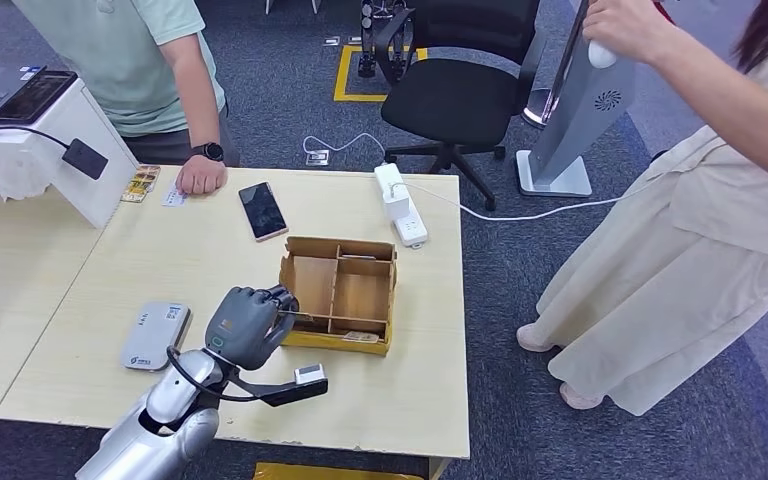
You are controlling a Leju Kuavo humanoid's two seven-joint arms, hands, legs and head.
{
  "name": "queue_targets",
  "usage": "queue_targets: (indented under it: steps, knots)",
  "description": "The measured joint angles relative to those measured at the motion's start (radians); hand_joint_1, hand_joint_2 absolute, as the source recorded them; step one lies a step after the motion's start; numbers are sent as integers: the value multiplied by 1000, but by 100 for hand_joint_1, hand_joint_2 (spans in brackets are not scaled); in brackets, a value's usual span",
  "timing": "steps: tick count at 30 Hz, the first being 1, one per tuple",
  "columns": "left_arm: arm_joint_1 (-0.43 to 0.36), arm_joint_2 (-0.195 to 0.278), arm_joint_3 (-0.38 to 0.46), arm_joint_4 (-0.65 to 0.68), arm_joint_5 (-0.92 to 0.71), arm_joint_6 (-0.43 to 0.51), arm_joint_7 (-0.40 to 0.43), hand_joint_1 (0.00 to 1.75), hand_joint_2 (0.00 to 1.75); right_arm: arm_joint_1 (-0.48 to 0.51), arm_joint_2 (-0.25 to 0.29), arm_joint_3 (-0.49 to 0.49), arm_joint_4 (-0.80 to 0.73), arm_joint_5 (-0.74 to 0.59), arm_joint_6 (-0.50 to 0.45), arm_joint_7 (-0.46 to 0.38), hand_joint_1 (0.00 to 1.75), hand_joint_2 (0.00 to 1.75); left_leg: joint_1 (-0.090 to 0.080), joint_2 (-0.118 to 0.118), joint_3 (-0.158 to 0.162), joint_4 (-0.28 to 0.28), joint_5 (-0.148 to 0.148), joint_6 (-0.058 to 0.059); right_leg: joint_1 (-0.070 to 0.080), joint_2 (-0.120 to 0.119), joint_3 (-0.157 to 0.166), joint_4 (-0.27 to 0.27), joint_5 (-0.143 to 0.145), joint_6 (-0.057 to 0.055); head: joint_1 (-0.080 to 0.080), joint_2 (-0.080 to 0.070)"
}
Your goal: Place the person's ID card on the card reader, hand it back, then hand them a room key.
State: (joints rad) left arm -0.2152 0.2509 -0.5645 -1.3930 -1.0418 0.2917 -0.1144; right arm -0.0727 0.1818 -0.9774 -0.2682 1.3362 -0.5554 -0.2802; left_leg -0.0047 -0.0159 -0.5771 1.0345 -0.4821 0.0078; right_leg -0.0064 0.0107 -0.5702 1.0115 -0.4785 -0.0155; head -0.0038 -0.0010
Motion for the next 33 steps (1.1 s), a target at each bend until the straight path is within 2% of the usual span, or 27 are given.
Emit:
queue_targets:
  steps: [5, 14, 22, 28, 33]
  knots:
    - [-10, 27, 38, -42, 22, 3, 0, 175, 175, 2, -2, 6, 0, 2, 0, 4, 0, 0, 0, 0, 0, 0, 0, 0, 0, 0, 0, 0, 0, 0, 0, 0]
    - [-26, 62, 160, -117, 104, 0, -24, 175, 175, 7, -5, 13, 0, 3, 0, 5, 0, 0, 0, 0, 0, 0, 0, 0, 0, 0, 0, 0, 0, 0, 0, 0]
    - [-34, 90, 212, -137, 125, -1, -39, 175, 175, 10, -8, 19, 0, 6, 0, 5, 0, 0, 0, 0, 0, 0, 0, 0, 0, 0, 0, 0, 0, 0, 0, 0]
    - [-58, 79, 228, -133, 157, 0, -29, 175, 175, 9, -8, 28, 1, 15, 1, 5, 0, 0, 0, 0, -1, 0, 0, 0, 0, 0, -1, 0, 0, 0, 0, 0]
    - [-130, 16, 254, -72, 217, 32, -2, 175, 175, 3, -8, 37, 4, 22, 0, 8, 0, 0, 0, 0, -1, 0, 0, 1, 0, 0, -1, 0, 0, 1, 0, 0]
